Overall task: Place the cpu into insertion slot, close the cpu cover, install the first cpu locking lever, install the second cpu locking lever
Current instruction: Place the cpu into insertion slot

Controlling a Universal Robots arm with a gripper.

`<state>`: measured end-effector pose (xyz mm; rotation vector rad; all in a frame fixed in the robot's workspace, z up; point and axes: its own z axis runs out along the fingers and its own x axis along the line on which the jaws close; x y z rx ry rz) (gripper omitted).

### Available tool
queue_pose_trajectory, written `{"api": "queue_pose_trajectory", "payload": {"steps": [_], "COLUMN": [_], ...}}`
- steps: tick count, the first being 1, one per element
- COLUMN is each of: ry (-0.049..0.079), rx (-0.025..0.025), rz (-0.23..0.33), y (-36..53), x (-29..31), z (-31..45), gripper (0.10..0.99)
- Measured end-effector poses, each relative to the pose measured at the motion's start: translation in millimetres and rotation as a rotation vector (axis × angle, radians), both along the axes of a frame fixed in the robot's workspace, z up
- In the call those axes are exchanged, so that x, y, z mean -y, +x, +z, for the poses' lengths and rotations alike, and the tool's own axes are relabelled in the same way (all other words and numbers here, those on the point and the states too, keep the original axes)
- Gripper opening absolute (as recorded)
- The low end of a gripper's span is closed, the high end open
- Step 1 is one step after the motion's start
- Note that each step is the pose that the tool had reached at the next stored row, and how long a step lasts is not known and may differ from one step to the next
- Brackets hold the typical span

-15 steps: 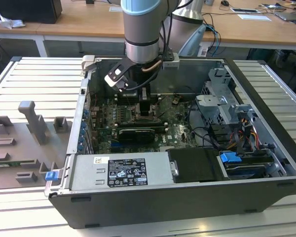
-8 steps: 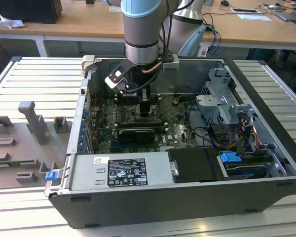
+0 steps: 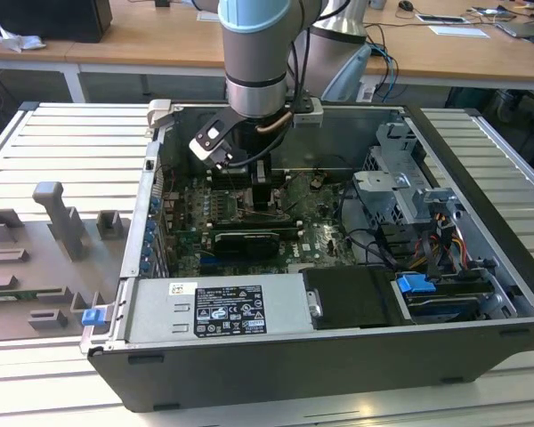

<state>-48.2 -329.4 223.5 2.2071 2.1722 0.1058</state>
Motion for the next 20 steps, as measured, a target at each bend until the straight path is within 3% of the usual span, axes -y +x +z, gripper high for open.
{"api": "queue_pose_trajectory", "payload": {"steps": [9, 11, 13, 20], "ry": [0.000, 0.000, 0.000, 0.000], "rx": [-0.0001, -0.0001, 0.0000, 0.0000], "rz": [0.011, 0.011, 0.010, -0.010], "y": [0.0, 0.0, 0.2, 2.5], "x": [-1.0, -4.7, -9.5, -9.7], "z": [-3.1, -4.5, -7.8, -16.8], "gripper": [0.537, 0.537, 0.537, 0.537]}}
